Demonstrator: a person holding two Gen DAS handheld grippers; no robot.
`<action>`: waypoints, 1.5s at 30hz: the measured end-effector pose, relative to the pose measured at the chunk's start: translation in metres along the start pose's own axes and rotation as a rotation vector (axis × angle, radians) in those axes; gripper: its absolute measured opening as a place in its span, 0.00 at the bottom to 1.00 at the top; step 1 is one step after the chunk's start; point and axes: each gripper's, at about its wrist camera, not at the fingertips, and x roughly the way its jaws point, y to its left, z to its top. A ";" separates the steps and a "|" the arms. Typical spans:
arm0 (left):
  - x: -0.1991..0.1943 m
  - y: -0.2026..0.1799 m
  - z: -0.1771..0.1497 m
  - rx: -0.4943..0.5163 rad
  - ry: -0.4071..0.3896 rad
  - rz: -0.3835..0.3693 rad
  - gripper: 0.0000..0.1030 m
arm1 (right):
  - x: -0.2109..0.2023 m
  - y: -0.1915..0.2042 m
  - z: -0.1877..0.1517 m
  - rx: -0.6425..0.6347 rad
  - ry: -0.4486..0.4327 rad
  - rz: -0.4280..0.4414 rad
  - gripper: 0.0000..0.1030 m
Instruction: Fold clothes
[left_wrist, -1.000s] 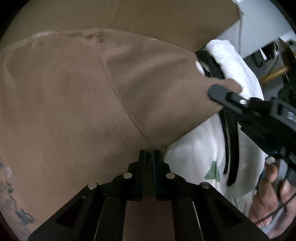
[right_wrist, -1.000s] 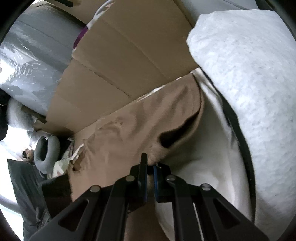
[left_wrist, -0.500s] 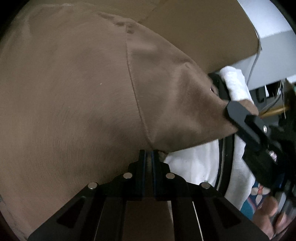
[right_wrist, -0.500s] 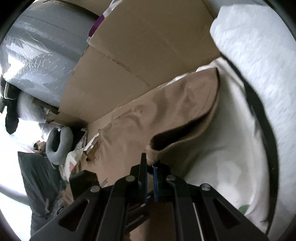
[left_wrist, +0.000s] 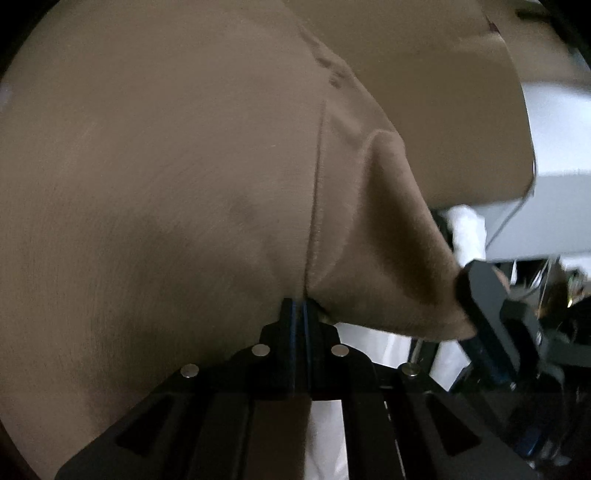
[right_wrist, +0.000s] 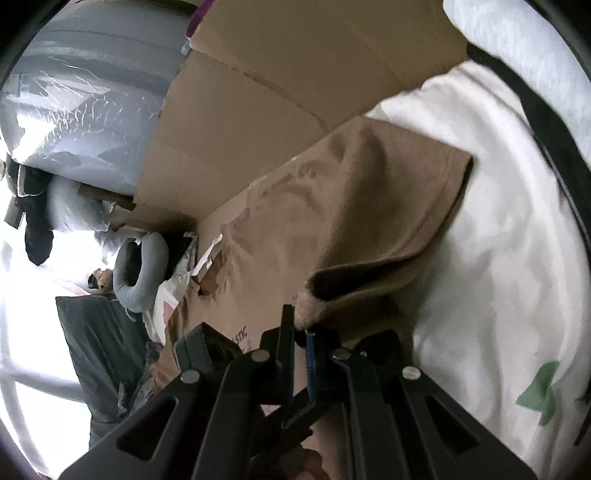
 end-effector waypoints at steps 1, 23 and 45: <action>0.000 0.001 -0.001 -0.011 -0.006 -0.003 0.05 | 0.001 0.001 -0.001 0.000 0.008 0.003 0.05; 0.013 0.014 -0.033 -0.129 -0.056 -0.072 0.02 | 0.015 0.010 -0.007 0.104 0.136 0.199 0.56; -0.004 0.002 -0.031 -0.110 -0.072 -0.066 0.02 | 0.000 0.028 -0.001 0.144 0.186 0.326 0.73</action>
